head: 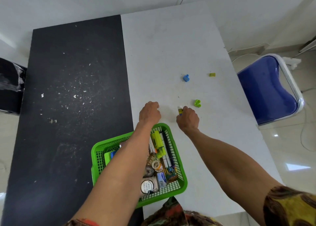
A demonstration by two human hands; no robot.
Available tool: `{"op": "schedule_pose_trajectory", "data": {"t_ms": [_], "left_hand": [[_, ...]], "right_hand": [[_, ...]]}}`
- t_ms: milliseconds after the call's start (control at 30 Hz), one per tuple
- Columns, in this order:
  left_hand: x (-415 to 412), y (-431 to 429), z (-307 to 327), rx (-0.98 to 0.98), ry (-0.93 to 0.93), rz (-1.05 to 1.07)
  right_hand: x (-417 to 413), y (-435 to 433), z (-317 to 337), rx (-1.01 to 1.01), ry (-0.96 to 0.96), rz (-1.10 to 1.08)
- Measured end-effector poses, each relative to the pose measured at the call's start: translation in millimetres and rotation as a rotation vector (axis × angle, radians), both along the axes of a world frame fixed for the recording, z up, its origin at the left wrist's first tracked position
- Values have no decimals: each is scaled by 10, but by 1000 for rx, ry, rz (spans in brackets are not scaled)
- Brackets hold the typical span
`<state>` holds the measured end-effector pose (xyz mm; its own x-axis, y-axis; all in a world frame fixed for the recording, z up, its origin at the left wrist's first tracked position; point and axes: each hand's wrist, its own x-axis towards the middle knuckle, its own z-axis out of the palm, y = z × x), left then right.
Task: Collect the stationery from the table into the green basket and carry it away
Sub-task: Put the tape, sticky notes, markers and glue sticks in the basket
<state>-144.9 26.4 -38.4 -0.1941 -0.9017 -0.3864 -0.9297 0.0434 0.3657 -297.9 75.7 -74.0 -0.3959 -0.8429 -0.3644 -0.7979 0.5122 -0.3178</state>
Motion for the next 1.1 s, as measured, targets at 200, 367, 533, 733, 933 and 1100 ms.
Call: {"op": "schedule_pose_trajectory", "data": {"t_ms": [200, 367, 533, 733, 933, 1100], "left_hand": [[343, 79, 306, -97, -10, 80], [585, 271, 470, -171, -17, 148], [794, 505, 462, -185, -32, 187], [996, 649, 394, -189, -21, 202], [1141, 717, 303, -187, -7, 202], [1206, 740, 259, -178, 1, 197]], "right_hand": [[291, -1, 411, -194, -33, -34], [697, 158, 664, -281, -118, -5], [1163, 560, 621, -268, -166, 79], [1585, 1019, 427, -188, -210, 149], [1784, 1107, 342, -95, -165, 182], [1816, 1107, 273, -55, -164, 145]]}}
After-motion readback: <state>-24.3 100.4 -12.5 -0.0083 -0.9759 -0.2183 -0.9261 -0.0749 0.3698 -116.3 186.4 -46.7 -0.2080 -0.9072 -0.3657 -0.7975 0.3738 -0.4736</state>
